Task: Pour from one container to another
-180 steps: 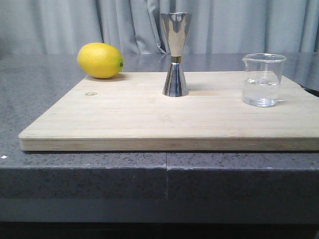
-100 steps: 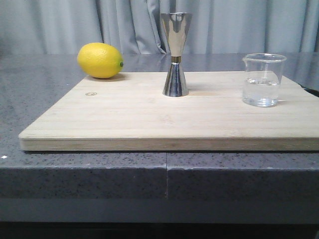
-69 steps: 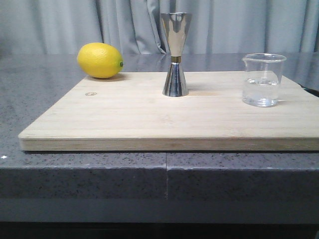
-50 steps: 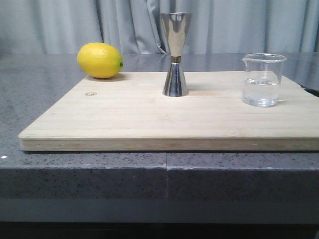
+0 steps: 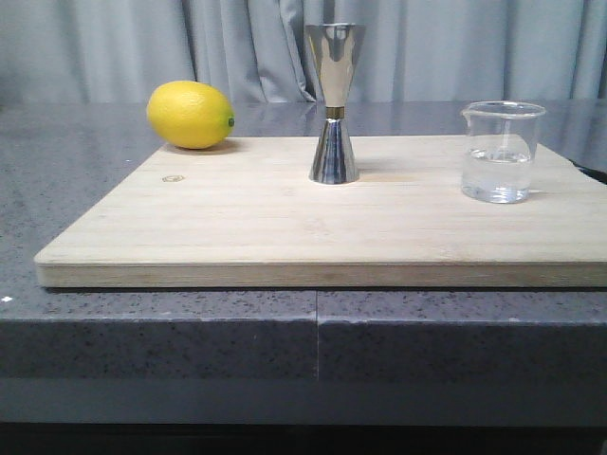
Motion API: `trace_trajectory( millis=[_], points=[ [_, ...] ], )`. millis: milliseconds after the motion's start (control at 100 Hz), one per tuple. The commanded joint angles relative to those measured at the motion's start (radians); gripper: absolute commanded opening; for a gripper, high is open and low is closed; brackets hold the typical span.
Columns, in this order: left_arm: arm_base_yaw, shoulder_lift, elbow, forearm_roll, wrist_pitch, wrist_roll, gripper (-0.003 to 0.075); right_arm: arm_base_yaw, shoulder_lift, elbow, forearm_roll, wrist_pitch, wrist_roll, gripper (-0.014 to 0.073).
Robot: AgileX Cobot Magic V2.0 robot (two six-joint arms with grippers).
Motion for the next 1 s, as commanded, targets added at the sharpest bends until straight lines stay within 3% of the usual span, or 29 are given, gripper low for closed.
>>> trace_trajectory(
  millis=[0, 190, 270, 380, 520, 730, 800, 870, 990],
  points=[
    [-0.006, -0.023, 0.021, -0.027, -0.101, -0.022, -0.0021, -0.007, -0.02, 0.027, 0.006, -0.09, 0.002, -0.0067],
    [-0.006, -0.021, 0.001, -0.191, -0.122, -0.05, -0.0021, -0.007, -0.02, -0.023, 0.102, -0.059, 0.002, -0.0067],
    [-0.006, 0.0, -0.048, -0.211, -0.054, -0.05, -0.0021, -0.007, -0.011, -0.083, 0.102, 0.018, 0.002, -0.0067],
    [-0.006, 0.06, -0.165, -0.243, 0.061, -0.05, -0.0021, -0.007, 0.038, -0.189, 0.102, 0.118, 0.002, -0.0067],
    [-0.032, 0.204, -0.336, -0.245, 0.148, -0.041, -0.002, -0.007, 0.159, -0.319, 0.102, 0.136, 0.002, -0.0067],
    [-0.148, 0.427, -0.539, -0.249, 0.134, -0.035, -0.0012, -0.007, 0.342, -0.498, 0.102, 0.165, 0.002, -0.0025],
    [-0.202, 0.488, -0.579, -0.249, 0.097, -0.007, 0.0038, -0.007, 0.388, -0.535, 0.102, 0.159, 0.002, 0.0045],
    [-0.261, 0.548, -0.604, -0.249, 0.051, 0.018, 0.0138, -0.007, 0.426, -0.554, 0.102, 0.132, 0.002, 0.0155],
    [-0.369, 0.64, -0.617, -0.236, -0.039, 0.021, 0.0406, -0.007, 0.471, -0.557, 0.107, 0.067, 0.002, 0.0388]
  ],
)
